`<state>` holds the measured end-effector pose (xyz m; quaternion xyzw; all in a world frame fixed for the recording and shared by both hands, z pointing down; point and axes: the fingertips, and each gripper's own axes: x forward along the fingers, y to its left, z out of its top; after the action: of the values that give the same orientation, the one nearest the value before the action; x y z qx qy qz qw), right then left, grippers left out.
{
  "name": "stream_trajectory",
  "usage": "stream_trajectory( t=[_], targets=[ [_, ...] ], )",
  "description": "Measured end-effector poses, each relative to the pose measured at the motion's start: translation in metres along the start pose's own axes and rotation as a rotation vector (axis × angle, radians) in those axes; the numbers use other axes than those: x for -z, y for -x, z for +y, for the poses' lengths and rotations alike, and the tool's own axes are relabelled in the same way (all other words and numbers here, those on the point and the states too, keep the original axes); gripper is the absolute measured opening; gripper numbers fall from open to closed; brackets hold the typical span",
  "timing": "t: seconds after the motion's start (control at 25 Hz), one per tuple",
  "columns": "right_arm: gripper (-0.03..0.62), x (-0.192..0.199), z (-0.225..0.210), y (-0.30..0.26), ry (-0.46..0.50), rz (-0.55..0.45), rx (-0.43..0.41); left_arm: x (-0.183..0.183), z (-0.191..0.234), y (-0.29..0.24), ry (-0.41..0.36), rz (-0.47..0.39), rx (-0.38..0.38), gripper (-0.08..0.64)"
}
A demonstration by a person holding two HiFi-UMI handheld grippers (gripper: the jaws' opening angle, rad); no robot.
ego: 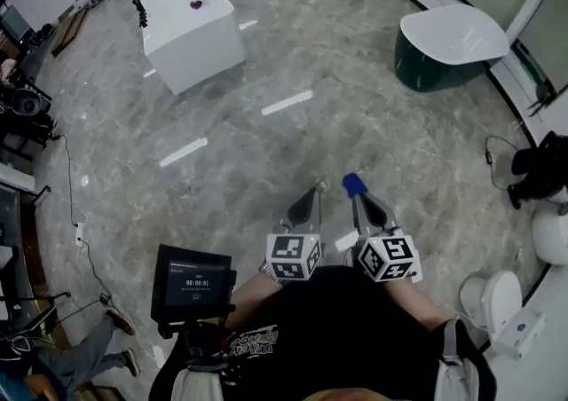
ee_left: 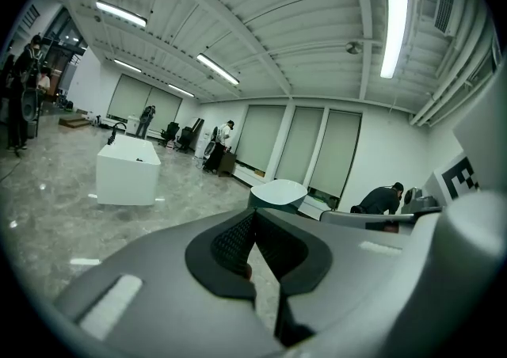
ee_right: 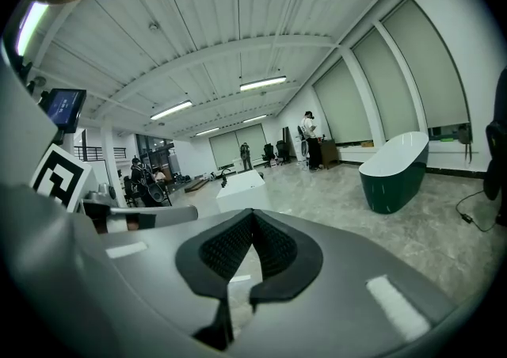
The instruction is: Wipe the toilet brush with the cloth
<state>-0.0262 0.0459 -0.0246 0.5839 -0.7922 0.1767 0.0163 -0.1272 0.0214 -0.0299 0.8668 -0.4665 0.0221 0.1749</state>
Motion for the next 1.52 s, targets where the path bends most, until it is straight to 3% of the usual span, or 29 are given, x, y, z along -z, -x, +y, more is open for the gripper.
stream_trajectory(
  t=[0.16,0.4,0.8,0.92,1.32,1.52],
  targets=[
    [0.005,0.003,0.017,0.013,-0.028,0.047,0.055,0.001,0.007,0.019,0.042,0.057,0.024,0.003],
    [0.023,0.044,0.010,0.010,-0.150,0.113,0.162,0.044,0.030,0.020,0.051,0.196,0.065,0.067],
    [0.083,0.057,0.017,0.020,-0.159,0.133,0.174,0.064,0.034,0.030,0.049,0.279,0.106,0.120],
    [0.086,0.065,-0.022,0.019,-0.169,0.159,0.168,0.080,0.019,0.004,0.029,0.310,0.086,0.120],
    [0.128,0.056,-0.161,0.020,-0.148,0.240,0.025,0.109,-0.049,-0.075,0.051,0.336,-0.113,0.118],
    [0.148,0.079,-0.214,0.024,-0.178,0.299,-0.017,0.137,-0.070,-0.097,0.064,0.376,-0.202,0.118]
  ],
)
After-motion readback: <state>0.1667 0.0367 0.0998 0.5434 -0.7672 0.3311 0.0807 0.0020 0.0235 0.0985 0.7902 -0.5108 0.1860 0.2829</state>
